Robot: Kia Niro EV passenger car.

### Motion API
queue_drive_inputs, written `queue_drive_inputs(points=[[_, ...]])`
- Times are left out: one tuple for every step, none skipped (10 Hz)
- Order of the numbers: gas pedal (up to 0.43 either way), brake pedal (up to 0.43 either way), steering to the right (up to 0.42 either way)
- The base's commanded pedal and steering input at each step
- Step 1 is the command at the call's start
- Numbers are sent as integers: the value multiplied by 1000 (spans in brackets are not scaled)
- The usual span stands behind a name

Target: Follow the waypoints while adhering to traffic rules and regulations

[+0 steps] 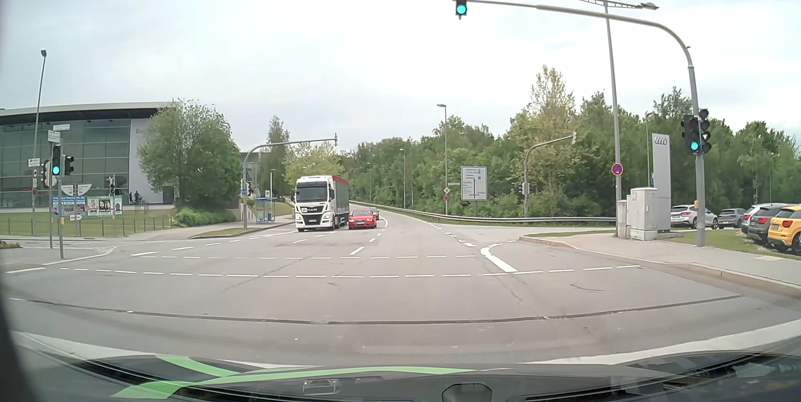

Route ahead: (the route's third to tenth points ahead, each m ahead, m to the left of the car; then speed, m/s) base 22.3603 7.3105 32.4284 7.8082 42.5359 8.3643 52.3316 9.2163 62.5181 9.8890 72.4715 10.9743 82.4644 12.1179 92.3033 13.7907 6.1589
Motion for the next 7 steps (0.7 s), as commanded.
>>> queue_drive_inputs(points=[[138,0,4],[138,0,4],[138,0,4],[138,0,3],[130,0,3],[118,0,3],[118,0,3]])
